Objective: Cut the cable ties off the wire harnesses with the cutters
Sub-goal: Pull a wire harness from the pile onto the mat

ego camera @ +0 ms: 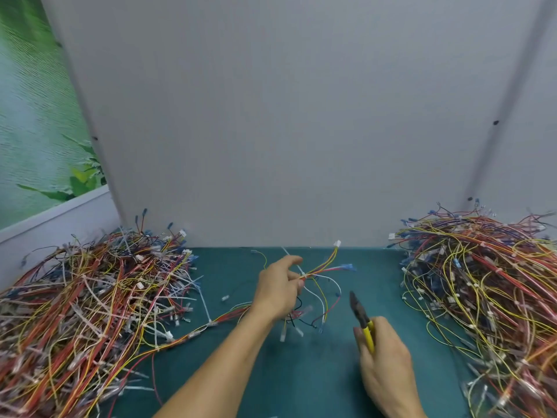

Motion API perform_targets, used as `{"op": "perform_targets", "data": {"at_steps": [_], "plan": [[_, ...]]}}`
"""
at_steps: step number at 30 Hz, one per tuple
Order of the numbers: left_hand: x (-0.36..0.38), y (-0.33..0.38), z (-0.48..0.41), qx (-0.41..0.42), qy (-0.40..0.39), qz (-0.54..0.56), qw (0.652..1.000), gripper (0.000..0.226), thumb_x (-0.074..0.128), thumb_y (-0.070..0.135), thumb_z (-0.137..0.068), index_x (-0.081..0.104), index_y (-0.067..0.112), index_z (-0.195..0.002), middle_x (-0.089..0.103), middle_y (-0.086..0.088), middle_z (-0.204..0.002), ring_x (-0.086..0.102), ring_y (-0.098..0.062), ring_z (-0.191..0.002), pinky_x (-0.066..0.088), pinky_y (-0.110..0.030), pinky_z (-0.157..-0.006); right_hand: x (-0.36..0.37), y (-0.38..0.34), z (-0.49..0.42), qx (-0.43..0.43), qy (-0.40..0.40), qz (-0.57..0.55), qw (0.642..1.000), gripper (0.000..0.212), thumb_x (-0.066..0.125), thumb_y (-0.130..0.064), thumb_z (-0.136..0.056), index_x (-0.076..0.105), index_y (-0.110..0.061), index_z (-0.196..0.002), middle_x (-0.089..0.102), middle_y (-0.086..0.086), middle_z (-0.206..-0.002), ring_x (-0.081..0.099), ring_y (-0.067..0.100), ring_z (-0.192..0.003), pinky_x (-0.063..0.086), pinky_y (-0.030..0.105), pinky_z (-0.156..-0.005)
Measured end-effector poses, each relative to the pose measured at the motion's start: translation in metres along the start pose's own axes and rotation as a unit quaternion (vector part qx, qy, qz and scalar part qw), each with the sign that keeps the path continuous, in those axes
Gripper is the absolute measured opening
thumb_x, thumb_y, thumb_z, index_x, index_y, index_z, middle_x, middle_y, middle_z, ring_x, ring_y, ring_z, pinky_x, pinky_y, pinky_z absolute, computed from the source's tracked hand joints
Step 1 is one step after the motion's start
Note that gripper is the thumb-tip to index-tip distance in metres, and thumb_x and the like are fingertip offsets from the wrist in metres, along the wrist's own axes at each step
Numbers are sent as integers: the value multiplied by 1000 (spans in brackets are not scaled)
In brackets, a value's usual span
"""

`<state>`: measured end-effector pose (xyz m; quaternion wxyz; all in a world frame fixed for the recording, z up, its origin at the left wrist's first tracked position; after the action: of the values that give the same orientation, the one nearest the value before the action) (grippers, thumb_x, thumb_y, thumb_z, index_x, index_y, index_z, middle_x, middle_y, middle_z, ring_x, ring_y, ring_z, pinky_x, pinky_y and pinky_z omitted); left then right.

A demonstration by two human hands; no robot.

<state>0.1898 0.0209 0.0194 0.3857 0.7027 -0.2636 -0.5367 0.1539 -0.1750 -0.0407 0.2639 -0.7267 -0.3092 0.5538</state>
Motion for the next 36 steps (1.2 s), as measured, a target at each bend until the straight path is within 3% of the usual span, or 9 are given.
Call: {"op": "perform_targets", "data": {"at_steps": [6,12,16,22,25,28,30,32,36], "plan": [[16,-5,9,5,-32,31,999,55,61,5,-87,45,27,-134,68,10,-82,64,-9,-83,43,-6,-47,2,-24,-15,32,-49,-167,984,29,61,-30,-91,55,-11,-70,53,7,-55,47,16,-52,41,34,-56],[29,7,30,50,-47,9,998,52,54,7,-89,42,26,-136,71,10,-92,65,-10,-90,51,-21,-76,29,-45,-28,184,-109,-367,905,22,60,-20,-94,70,-5,-81,71,13,-78,54,18,-53,37,24,-45],[34,10,48,90,-89,-41,991,56,52,11,-91,33,26,-141,64,7,-124,59,-16,-113,46,-30,-96,31,-41,-30,287,-98,-458,836,20,62,-13,-92,63,-3,-75,52,5,-52,33,13,-40,32,20,-37],[21,9,85,237,-62,-174,954,48,59,29,-88,49,22,-134,44,5,-142,34,-12,-134,21,-24,-114,25,-33,-35,299,-79,-460,832,15,60,-3,-88,57,-5,-73,48,10,-59,32,15,-43,28,20,-41],[3,1,108,243,33,-35,969,10,63,27,-84,70,25,-91,63,14,-100,56,0,-97,40,-14,-89,12,-33,-46,294,-44,-507,809,18,55,0,-89,50,-6,-73,43,8,-55,35,16,-42,30,19,-37],[-9,-21,118,58,35,82,994,22,68,30,-87,66,20,-67,61,11,-68,52,-1,-62,46,-19,-64,-6,-32,-57,293,-16,-543,787,18,54,0,-90,49,-6,-74,45,9,-55,41,15,-38,34,21,-37],[-13,-35,118,-135,24,287,948,18,67,24,-87,69,9,-78,68,-4,-80,57,-13,-64,51,-32,-61,-17,-31,-63,294,-14,-555,778,19,53,0,-91,49,-6,-74,46,10,-57,43,14,-37,37,21,-36],[-17,-42,117,-289,23,488,823,28,66,26,-86,62,0,-95,67,-16,-96,61,-25,-73,50,-37,-65,-26,-31,-67,292,-18,-560,775,19,52,-1,-92,49,-7,-74,48,11,-59,45,15,-40,39,22,-37],[-31,-54,114,-346,99,616,701,44,60,39,-88,55,-3,-100,61,-18,-104,60,-28,-88,47,-39,-71,-35,-28,-68,271,-16,-555,787,18,51,0,-92,51,-7,-76,52,9,-55,49,13,-38,42,23,-39]]}}
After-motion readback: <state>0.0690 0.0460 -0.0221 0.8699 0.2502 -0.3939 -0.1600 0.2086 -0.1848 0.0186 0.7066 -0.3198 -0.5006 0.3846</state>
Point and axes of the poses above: each hand's wrist, its own z-axis away from the middle knuckle, its own x-axis out of the palm, y = z × x, the point moved 2 cm from there along -z, towards the middle knuckle
